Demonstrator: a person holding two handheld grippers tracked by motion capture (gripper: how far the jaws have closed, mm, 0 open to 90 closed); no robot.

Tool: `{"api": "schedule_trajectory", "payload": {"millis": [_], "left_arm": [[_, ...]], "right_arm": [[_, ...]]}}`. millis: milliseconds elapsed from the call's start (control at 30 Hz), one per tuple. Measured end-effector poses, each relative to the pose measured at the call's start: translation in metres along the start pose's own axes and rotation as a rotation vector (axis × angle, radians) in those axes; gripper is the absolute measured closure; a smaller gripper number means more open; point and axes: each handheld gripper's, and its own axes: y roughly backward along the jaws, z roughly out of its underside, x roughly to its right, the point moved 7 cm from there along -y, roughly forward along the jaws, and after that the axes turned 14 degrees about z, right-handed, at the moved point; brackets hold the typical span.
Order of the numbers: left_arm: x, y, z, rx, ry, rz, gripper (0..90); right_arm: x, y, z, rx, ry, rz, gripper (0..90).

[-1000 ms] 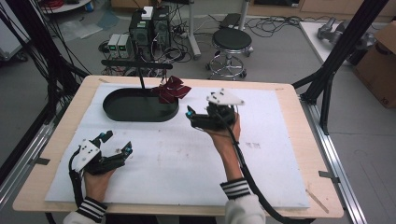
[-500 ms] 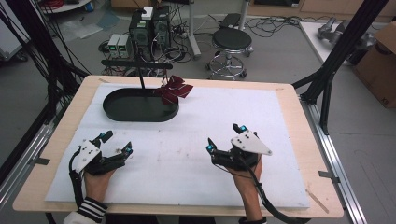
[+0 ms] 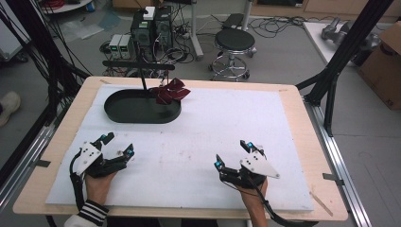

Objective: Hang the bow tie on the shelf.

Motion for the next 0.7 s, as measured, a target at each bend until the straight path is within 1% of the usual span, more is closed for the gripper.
{"api": "schedule_trajectory", "payload": {"millis": [67, 100, 233, 300, 333, 400, 433, 500, 567, 700], "left_arm": [[0.0, 0.0, 0.0, 0.002, -0.001, -0.001, 15.5], [0.0, 0.0, 0.0, 0.001, -0.001, 0.0, 15.5], [0.0, 0.0, 0.0, 0.002, -0.001, -0.001, 15.5], [0.0, 0.0, 0.0, 0.001, 0.0, -0.002, 15.5], [0.0, 0.0, 0.0, 0.002, 0.001, -0.001, 15.5], [0.0, 0.0, 0.0, 0.001, -0.002, -0.002, 15.5], [0.0, 0.0, 0.0, 0.003, -0.002, 0.0, 15.5], [0.0, 0.0, 0.0, 0.004, -0.003, -0.002, 15.5], [0.0, 0.0, 0.0, 0.006, -0.003, -0.002, 15.5], [0.001, 0.001, 0.0, 0.011, -0.005, -0.001, 15.5]], "right_arm": [[0.003, -0.002, 0.01, -0.001, -0.028, 0.002, 9.6], [0.006, -0.004, 0.015, 0.0, -0.052, 0.008, 9.6], [0.016, -0.01, 0.031, 0.027, -0.124, 0.036, 9.6], [0.02, -0.012, 0.037, 0.022, -0.11, 0.053, 9.6], [0.021, -0.013, 0.04, 0.021, -0.108, 0.069, 9.6], [0.023, -0.014, 0.04, 0.02, -0.119, 0.065, 9.7], [0.023, -0.014, 0.04, 0.023, -0.112, 0.067, 9.7], [0.023, -0.015, 0.04, 0.017, -0.116, 0.059, 9.7], [0.025, -0.016, 0.04, 0.017, -0.099, 0.071, 9.7], [0.034, -0.02, 0.041, 0.011, -0.11, 0.087, 9.7]]}}
